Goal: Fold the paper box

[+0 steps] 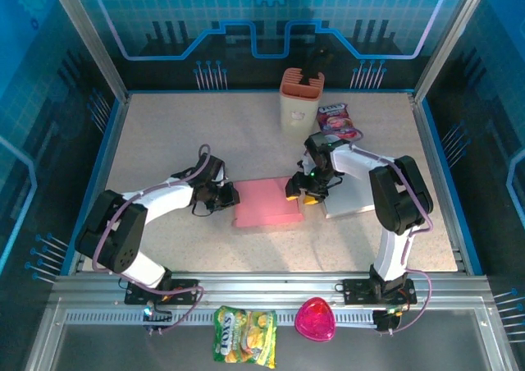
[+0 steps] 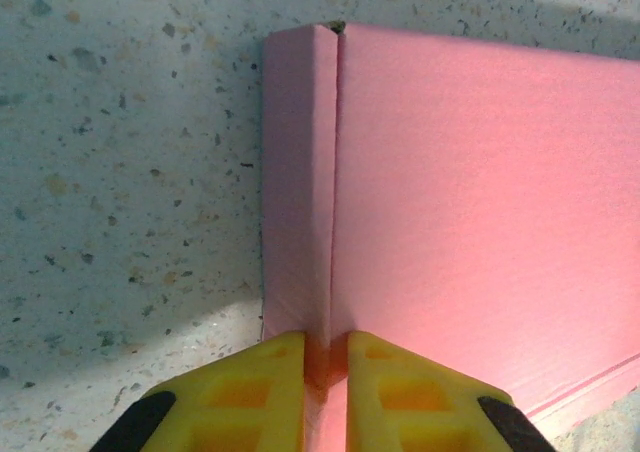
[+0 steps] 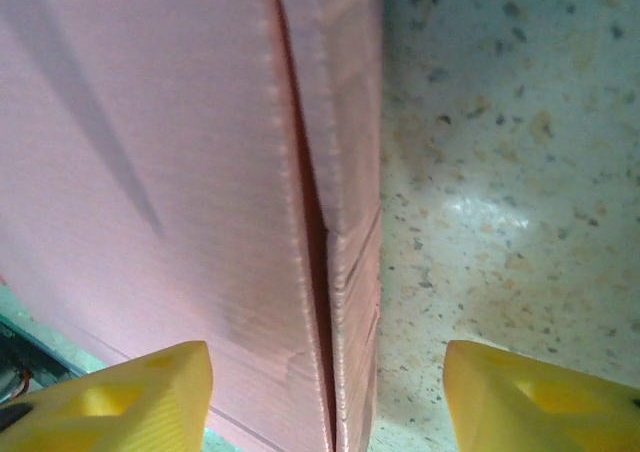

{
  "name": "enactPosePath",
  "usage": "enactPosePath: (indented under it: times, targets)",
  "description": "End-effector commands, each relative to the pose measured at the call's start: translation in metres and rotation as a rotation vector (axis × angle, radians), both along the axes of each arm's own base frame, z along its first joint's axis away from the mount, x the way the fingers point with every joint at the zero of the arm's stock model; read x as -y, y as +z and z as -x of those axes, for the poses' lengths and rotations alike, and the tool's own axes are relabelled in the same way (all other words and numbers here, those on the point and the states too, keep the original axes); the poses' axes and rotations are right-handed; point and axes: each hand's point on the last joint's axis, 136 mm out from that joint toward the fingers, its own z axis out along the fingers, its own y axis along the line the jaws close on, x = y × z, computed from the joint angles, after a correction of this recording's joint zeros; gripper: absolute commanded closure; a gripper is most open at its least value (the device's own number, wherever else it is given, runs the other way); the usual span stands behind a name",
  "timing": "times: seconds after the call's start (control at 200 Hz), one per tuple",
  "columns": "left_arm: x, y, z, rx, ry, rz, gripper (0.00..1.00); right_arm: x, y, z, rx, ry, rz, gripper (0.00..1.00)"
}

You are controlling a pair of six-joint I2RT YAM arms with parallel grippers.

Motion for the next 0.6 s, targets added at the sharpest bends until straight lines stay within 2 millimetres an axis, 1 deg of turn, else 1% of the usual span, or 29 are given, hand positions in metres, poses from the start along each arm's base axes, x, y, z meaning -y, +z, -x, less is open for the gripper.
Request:
enactPosePath:
  times: [0.0, 0.2, 0.4, 0.595]
  targets:
    - [-0.007, -0.013, 0.014, -0.055, 0.034, 0.005, 0.86, -0.007, 0.009, -0.005, 0.027, 0.022, -0.067, 0.35]
    - [-0.015, -0.017, 0.016, -0.060, 0.072, 0.033, 0.89, -0.012, 0.005, -0.008, 0.014, 0.034, -0.102, 0.33]
    - [-0.024, -0.021, 0.019, -0.068, 0.106, 0.048, 0.90, -0.023, 0.011, -0.010, 0.027, 0.062, -0.180, 0.32]
    - [-0.031, -0.024, 0.022, -0.077, 0.132, 0.056, 0.90, -0.021, 0.011, -0.011, 0.030, 0.076, -0.175, 0.31]
